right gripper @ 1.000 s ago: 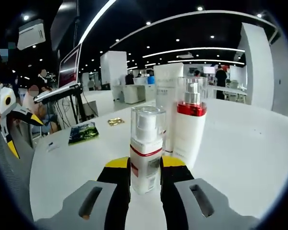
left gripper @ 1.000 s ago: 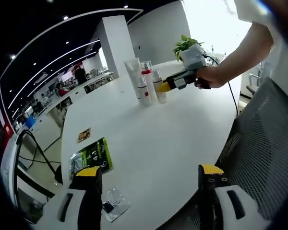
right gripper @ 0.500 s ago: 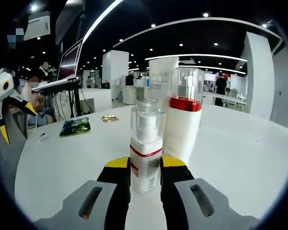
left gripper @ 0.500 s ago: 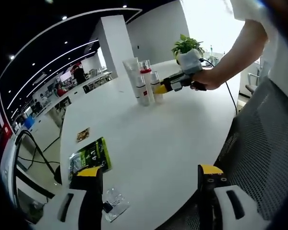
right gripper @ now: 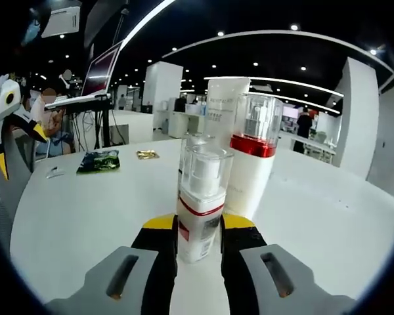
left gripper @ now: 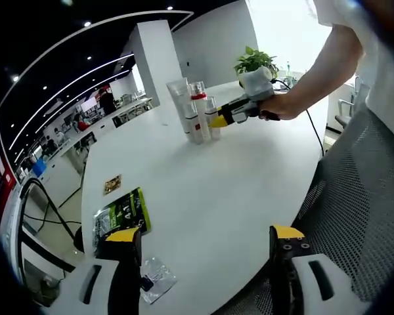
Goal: Arrange the skincare products in the storage area until every visible bottle or jar stands upright without overlapping.
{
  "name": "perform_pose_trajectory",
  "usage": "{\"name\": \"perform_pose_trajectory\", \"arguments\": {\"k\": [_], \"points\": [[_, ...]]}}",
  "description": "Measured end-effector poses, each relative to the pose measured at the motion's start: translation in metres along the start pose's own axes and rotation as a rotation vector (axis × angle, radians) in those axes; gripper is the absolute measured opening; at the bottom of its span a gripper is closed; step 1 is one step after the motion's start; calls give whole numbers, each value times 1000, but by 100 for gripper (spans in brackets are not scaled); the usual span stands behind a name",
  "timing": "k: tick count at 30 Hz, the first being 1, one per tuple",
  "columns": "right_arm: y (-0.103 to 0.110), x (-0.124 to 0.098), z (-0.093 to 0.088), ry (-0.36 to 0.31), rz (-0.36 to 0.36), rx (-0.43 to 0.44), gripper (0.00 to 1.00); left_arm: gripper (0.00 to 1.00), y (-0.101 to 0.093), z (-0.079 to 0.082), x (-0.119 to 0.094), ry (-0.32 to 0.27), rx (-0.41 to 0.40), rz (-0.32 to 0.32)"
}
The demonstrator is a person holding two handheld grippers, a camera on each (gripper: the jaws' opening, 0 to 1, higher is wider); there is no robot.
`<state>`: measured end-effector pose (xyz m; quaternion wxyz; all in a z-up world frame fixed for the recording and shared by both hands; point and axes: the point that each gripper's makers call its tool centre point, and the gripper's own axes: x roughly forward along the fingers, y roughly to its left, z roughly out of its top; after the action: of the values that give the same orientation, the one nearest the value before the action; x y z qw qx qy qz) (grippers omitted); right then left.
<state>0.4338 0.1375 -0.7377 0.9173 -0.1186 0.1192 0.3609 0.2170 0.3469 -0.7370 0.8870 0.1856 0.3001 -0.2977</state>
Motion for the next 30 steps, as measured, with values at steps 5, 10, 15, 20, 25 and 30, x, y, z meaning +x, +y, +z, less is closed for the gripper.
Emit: {"name": "perform_pose_trajectory", "arguments": {"k": [5,10,15,20,25,30], "points": [[-1,-1,-6,40,-8,21,30,82,0,-1,0,5,-2,1],[-2,-9,-7,51,-14,55,31,81,-1,-1,0,7,0,-4],[-9,-17,-3,39,-40,73,29,80,-1,-2,0,9,3,-2],[-14,-20,-4,45,-59,71,28,79,-2,-2,0,10,6,-3],[-16,-21,-3,48,-64,52,23,79,-2,-2,-1,13,6,-3],[-20,-21,2,44,-66,49,20,79,-2,-1,-1,8,7,1]]}}
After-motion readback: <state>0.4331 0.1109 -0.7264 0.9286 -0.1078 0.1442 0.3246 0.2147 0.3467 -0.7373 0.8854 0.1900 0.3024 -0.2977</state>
